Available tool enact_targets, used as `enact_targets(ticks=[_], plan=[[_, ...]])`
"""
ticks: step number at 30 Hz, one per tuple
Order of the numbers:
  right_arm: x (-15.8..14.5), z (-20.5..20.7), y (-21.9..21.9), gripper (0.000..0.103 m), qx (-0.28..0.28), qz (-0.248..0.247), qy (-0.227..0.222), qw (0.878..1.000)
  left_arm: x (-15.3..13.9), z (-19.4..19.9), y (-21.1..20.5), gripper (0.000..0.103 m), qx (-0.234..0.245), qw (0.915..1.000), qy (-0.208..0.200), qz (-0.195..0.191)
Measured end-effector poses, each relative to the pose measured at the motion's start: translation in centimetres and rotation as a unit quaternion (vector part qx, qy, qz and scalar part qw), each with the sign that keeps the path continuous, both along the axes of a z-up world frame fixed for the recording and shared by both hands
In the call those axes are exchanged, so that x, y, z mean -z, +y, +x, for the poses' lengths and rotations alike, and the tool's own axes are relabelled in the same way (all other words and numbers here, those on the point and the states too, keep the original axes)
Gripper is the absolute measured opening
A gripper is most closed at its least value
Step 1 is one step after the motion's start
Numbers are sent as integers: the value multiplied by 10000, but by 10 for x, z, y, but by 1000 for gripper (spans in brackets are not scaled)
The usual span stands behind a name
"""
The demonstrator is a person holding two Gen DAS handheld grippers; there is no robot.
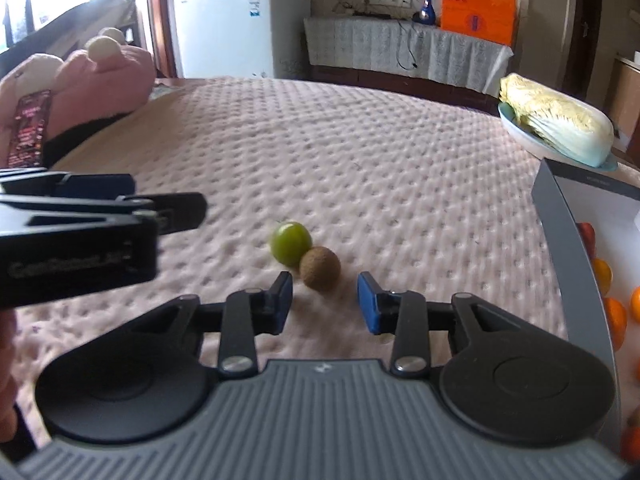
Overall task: Organize fruits
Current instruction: 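Withdraw both open tools from the box back over the remaining fruits, then grasp the second brown longan with the right tool while the left tool grasps the green lime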
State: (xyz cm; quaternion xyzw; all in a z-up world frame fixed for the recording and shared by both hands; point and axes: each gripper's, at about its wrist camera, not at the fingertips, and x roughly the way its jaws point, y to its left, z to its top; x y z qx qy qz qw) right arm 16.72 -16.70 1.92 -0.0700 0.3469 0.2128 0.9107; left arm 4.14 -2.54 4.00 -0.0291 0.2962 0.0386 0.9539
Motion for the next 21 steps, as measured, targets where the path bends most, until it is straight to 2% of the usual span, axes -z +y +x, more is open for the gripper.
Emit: enact_targets(ticks=[5, 9, 18, 21], plan=[[3, 9, 1, 39, 22, 133, 5, 9999, 6, 5, 1, 68, -2, 9999, 88, -64], [4, 13, 4, 26, -73, 87, -34, 9999, 9, 9, -2, 68, 123, 9999, 86, -79], [-4, 6, -27, 26, 83, -3, 249, 9997, 20, 20, -24, 68, 579, 9983, 71, -80], [-4, 3, -40, 26, 122, 15, 319, 9994, 26, 31, -36, 69, 586, 9982, 125, -10]])
